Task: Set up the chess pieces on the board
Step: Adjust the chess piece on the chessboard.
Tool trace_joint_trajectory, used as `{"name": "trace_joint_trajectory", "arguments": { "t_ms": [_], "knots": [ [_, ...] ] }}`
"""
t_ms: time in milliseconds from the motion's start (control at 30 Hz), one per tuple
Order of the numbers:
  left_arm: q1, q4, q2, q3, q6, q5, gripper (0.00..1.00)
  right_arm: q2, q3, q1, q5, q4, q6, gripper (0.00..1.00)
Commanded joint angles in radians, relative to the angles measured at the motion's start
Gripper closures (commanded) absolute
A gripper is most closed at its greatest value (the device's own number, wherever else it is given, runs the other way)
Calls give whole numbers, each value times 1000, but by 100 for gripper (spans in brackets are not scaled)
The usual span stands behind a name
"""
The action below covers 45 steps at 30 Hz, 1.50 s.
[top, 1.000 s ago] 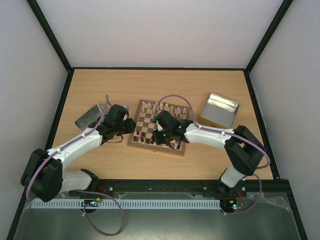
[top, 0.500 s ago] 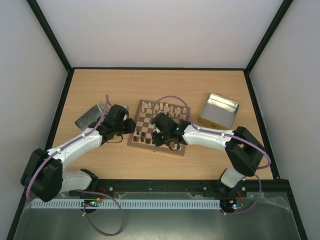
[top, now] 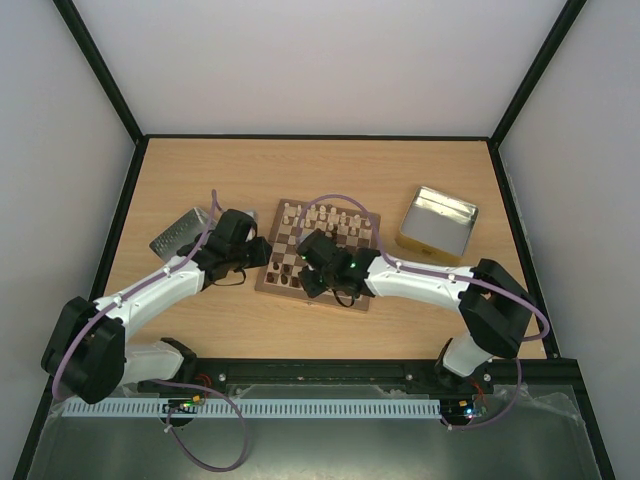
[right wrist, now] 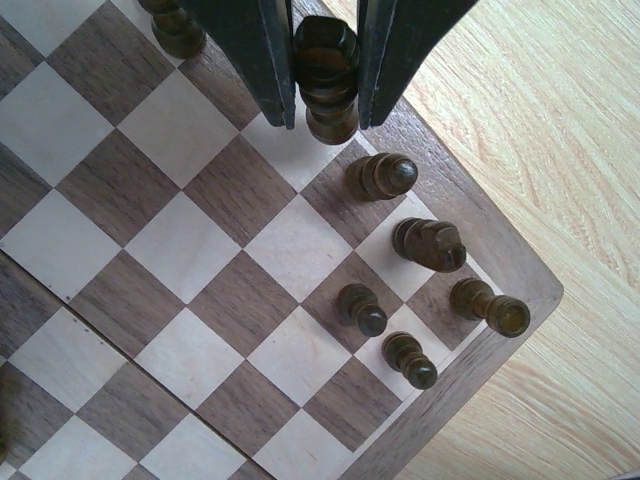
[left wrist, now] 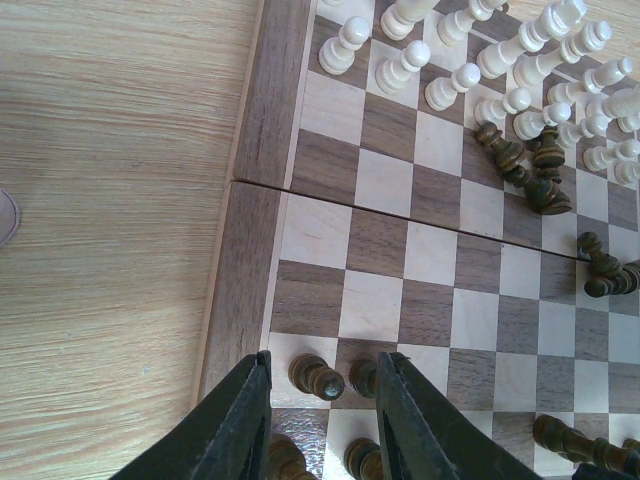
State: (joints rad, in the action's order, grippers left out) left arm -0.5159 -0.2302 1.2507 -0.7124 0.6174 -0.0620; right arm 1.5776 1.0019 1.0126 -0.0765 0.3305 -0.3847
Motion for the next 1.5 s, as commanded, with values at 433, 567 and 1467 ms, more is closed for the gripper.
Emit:
{"name": "trace_joint_trajectory", "arguments": {
  "t_ms": [433, 567, 1467],
  "knots": [
    [5, 4, -2, 5, 8, 9, 68, 27, 8, 57, 149, -1, 49, 87],
    [5, 5, -2, 7, 7, 9, 68, 43, 8, 66, 135, 0, 53, 87],
    [7, -7, -22, 6, 8, 16, 68, 39, 1, 72, 162, -40, -2, 91]
  ]
}}
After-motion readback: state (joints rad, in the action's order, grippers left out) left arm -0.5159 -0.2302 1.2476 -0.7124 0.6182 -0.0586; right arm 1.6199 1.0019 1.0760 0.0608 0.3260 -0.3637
